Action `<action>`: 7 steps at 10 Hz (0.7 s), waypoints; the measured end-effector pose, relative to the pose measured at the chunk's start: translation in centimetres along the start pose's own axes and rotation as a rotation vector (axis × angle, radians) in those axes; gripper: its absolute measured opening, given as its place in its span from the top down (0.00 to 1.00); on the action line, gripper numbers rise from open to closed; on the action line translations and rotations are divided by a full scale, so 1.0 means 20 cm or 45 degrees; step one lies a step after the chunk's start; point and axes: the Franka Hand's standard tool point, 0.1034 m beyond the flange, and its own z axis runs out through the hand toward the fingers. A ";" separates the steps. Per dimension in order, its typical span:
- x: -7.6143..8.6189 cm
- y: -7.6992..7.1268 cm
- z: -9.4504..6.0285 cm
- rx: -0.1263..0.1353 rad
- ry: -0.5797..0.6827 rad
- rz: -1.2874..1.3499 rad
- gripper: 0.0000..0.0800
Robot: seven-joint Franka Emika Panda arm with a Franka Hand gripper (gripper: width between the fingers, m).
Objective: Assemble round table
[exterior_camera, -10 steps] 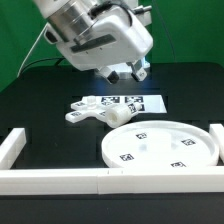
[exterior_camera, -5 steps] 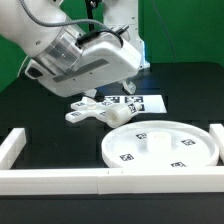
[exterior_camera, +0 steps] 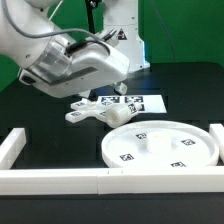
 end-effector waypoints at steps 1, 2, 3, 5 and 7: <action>0.03 0.01 0.03 0.017 0.031 0.020 0.19; 0.03 0.01 0.07 0.038 0.080 0.045 0.19; 0.02 0.02 0.08 0.036 0.070 0.045 0.19; 0.02 0.02 0.08 0.036 0.068 0.047 0.19; -0.03 0.04 0.12 0.024 -0.125 0.143 0.19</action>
Offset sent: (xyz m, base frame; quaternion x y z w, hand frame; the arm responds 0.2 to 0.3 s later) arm 0.0000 0.0000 0.0000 0.0000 0.0000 0.0000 1.0000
